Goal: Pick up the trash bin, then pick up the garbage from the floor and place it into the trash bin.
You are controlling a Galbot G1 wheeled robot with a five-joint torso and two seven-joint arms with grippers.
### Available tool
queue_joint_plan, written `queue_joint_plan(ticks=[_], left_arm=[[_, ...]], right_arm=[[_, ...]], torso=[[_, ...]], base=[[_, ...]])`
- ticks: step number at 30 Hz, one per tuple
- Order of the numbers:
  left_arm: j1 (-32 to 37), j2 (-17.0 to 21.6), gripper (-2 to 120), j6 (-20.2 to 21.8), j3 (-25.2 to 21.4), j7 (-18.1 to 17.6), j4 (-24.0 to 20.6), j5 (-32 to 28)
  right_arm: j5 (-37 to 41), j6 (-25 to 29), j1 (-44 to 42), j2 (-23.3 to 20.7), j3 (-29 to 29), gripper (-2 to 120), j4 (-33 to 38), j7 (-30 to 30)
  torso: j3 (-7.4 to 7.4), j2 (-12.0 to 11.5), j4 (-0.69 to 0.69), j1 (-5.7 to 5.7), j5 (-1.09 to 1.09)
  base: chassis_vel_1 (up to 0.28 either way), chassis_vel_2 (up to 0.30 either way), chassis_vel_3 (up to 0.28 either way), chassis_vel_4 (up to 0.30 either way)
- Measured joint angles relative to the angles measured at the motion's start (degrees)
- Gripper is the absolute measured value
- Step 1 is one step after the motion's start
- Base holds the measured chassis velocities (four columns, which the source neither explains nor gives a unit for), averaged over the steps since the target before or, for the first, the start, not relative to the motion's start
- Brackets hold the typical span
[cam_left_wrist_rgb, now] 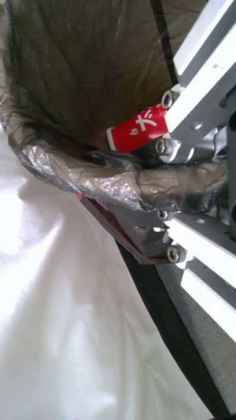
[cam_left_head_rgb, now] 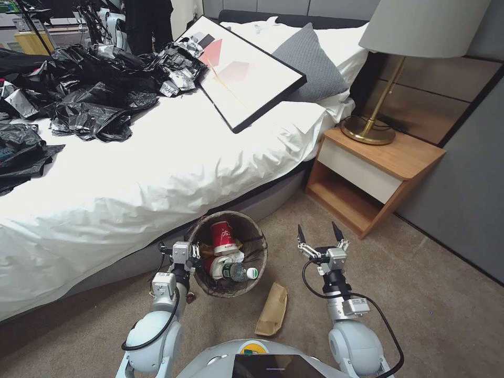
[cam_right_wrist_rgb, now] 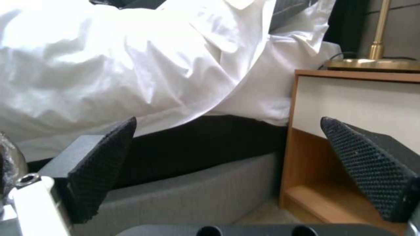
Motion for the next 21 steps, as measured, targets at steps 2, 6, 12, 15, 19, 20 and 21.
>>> queue_joint_plan(ticks=[2,6,12,15,19,20,21], left_arm=[[-0.01,-0.02,3,-0.02,0.00,0.00,0.05,0.00],[-0.07,-0.04,3,-0.04,-0.03,-0.02,0.15,0.00],[-0.09,-0.05,3,-0.06,-0.10,-0.07,0.19,0.00],[-0.09,-0.05,3,-0.08,-0.10,-0.09,0.19,0.00],[-0.09,-0.05,3,-0.09,-0.11,-0.11,0.19,0.00],[-0.09,-0.05,3,-0.09,-0.11,-0.11,0.19,0.00],[-0.08,-0.05,3,-0.09,-0.11,-0.12,0.19,0.01]], right_arm=[[-0.01,-0.17,0.05,0.02,-0.14,99,0.00,-0.03],[-0.05,-0.23,0.12,0.08,-0.41,100,-0.17,-0.04],[-0.09,-0.21,0.18,0.17,-0.55,100,-0.35,-0.18],[-0.09,-0.18,0.17,0.16,-0.55,100,-0.35,-0.19],[-0.09,-0.16,0.15,0.16,-0.55,100,-0.35,-0.20],[-0.09,-0.16,0.15,0.16,-0.55,100,-0.35,-0.20],[-0.09,-0.14,0.13,0.15,-0.54,100,-0.35,-0.21]], torso=[[0.00,0.00,0.00,0.00,0.00],[0.00,0.00,0.00,0.00,0.00],[0.00,0.00,0.01,0.00,0.00],[0.00,0.00,0.01,0.00,0.00],[0.00,0.00,0.02,0.00,0.00],[0.00,0.00,0.02,0.00,0.00],[0.00,0.00,0.02,0.00,0.00]], base=[[0.000,0.000,0.000,0.000],[0.000,0.000,0.000,0.000],[0.023,-0.015,-0.016,0.024],[0.090,-0.074,-0.074,0.103],[0.126,-0.137,-0.127,0.144],[0.130,-0.169,-0.145,0.155],[0.130,-0.169,-0.121,0.150]])
